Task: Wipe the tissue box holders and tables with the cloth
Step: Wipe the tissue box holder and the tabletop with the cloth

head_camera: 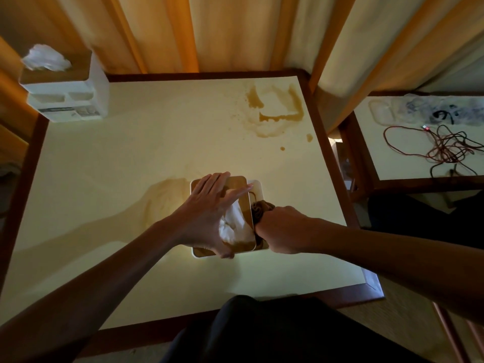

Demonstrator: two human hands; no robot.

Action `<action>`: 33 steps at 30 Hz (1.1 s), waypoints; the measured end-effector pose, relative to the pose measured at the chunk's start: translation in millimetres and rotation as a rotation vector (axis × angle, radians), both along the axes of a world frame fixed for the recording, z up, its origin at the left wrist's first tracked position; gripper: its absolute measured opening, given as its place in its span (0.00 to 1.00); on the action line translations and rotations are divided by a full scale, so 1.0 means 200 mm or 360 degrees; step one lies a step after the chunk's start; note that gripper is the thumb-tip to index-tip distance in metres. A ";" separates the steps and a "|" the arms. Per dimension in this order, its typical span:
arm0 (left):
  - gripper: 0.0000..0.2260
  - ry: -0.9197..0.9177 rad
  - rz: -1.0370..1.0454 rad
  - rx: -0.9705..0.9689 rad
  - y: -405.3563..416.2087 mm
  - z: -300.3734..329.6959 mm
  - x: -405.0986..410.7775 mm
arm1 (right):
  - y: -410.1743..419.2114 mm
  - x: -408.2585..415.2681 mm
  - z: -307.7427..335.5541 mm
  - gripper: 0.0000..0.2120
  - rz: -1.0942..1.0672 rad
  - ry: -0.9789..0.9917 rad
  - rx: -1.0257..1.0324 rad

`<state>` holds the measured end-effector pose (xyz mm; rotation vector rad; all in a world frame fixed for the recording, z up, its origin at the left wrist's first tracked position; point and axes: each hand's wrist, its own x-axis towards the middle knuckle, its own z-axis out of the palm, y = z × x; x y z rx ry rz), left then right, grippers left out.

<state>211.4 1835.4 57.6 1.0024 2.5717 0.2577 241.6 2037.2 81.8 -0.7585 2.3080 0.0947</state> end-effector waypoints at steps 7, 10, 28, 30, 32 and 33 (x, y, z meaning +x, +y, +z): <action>0.62 0.0000 -0.0048 0.0018 -0.01 -0.01 -0.01 | 0.03 0.03 -0.01 0.09 0.0058 -0.0109 0.0029; 0.62 0.0015 -0.0059 0.0022 -0.01 -0.01 -0.01 | 0.01 0.09 -0.10 0.12 0.0208 0.0158 0.0130; 0.62 0.0058 -0.0054 -0.0022 -0.01 -0.03 -0.01 | -0.02 0.04 -0.06 0.09 0.0191 -0.0001 0.0169; 0.61 0.0092 -0.0056 -0.0041 -0.01 -0.04 -0.01 | -0.01 0.02 -0.09 0.08 -0.0027 -0.0243 0.0071; 0.61 0.0130 -0.0079 -0.0064 -0.01 -0.04 -0.01 | 0.00 0.00 -0.10 0.11 -0.0290 -0.0543 -0.0029; 0.62 0.0136 -0.0096 -0.0077 -0.01 -0.03 -0.01 | 0.02 -0.02 -0.09 0.12 -0.0375 -0.0687 -0.0079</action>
